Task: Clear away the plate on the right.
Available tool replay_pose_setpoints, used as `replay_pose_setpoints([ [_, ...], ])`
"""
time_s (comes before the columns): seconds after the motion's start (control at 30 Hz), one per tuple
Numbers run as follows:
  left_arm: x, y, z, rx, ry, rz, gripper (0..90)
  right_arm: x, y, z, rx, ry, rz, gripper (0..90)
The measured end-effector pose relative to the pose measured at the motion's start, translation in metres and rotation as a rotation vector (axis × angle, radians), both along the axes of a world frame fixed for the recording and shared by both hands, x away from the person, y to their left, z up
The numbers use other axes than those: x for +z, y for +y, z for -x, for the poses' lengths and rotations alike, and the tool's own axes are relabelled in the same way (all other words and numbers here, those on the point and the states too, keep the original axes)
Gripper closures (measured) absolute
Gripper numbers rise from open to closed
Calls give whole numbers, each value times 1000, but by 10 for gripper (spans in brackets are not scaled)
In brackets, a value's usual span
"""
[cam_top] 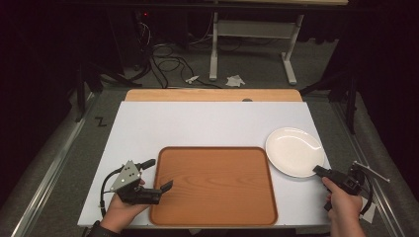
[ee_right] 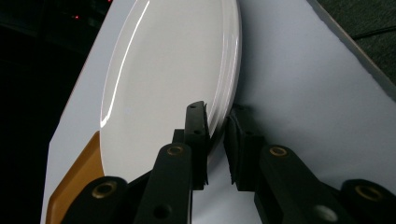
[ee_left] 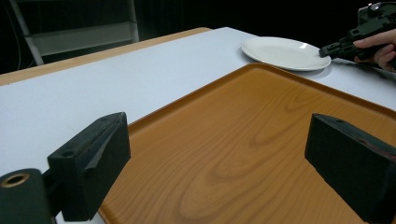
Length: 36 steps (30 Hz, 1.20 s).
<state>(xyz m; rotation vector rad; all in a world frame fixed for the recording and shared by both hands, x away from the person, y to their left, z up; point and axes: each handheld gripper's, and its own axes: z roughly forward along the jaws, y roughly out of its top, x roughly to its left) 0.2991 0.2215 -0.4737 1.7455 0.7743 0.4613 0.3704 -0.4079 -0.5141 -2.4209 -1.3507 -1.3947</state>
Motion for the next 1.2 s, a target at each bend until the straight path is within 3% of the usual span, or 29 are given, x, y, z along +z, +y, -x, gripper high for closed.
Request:
replay_pose_setpoints([
  [0.33,1,0,1,2,-4,-2,77,-1,0,1,11,-3,12,795],
  [0.43,0,0,1,4,-2,-7,77,2,4,0,33,-25,33,680],
  [0.5,1,0,1,2,-5,-13,77,2,4,0,35,-30,38,687],
  [0.57,1,0,2,2,-9,-14,77,2,4,-1,42,-16,73,778],
  [0.63,1,0,2,3,-9,-15,78,2,4,-1,44,-9,80,786],
  [0.67,1,-1,2,3,-8,-17,78,2,2,-1,33,2,49,801],
  [0.7,1,-1,2,3,-7,-19,78,2,2,-1,33,2,49,801],
  [0.73,1,-1,2,0,-9,-21,79,0,0,-1,17,5,6,817],
  [0.83,1,-2,2,-6,-8,-31,79,-2,-2,-1,3,7,-37,831],
  [1.1,1,-4,2,-11,-12,-43,80,-2,-3,-1,-10,5,-49,838],
  [1.2,0,-4,2,-10,-10,-47,81,-1,-6,0,-14,-26,-70,859],
])
